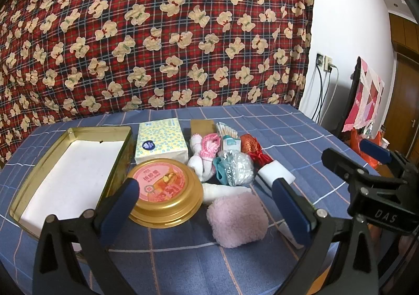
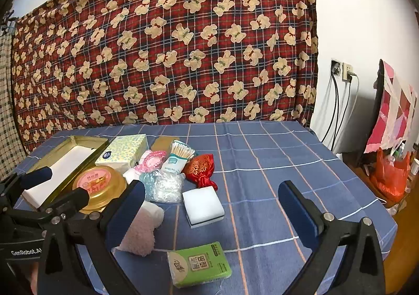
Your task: Organize soft objects
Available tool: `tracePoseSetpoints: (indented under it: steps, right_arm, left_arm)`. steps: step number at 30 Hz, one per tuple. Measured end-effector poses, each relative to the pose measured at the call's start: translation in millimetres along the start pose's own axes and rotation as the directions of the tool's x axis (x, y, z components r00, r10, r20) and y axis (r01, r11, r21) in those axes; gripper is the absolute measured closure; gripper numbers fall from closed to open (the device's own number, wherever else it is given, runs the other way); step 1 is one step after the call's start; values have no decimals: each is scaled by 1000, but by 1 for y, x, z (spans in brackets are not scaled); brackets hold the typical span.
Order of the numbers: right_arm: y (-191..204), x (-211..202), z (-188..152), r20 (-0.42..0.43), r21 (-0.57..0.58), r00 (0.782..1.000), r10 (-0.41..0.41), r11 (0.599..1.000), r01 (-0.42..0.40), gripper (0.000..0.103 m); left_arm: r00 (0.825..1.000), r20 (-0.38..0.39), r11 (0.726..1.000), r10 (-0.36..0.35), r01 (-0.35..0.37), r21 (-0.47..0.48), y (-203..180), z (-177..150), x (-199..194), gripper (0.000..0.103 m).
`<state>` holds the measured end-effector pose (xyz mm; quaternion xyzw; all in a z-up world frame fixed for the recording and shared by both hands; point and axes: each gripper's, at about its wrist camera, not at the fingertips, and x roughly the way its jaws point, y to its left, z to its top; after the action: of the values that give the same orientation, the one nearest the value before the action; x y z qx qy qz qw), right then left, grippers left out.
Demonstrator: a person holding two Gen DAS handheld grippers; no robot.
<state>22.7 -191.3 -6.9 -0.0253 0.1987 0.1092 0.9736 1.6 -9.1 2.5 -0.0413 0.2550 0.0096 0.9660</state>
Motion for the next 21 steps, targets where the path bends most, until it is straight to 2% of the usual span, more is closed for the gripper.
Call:
tracePoseSetpoints:
  steps: [14, 19, 21]
  right_arm:
    - [-1, 0, 2, -5, 4, 1000, 4, 1000, -3, 1]
    - [-3, -3, -6, -10, -6, 1000, 4, 1000, -4, 1]
    - [-8, 5, -20, -19, -7, 1000, 6, 1000, -6, 1]
  left_arm:
    - [1000, -2, 1000, 1, -1, 2, 0, 0, 0, 1]
    - [1000, -15, 1000, 15, -15, 4, -2, -9, 4, 1]
    - [1000, -27, 1000, 10, -9, 5, -2, -16, 8, 1]
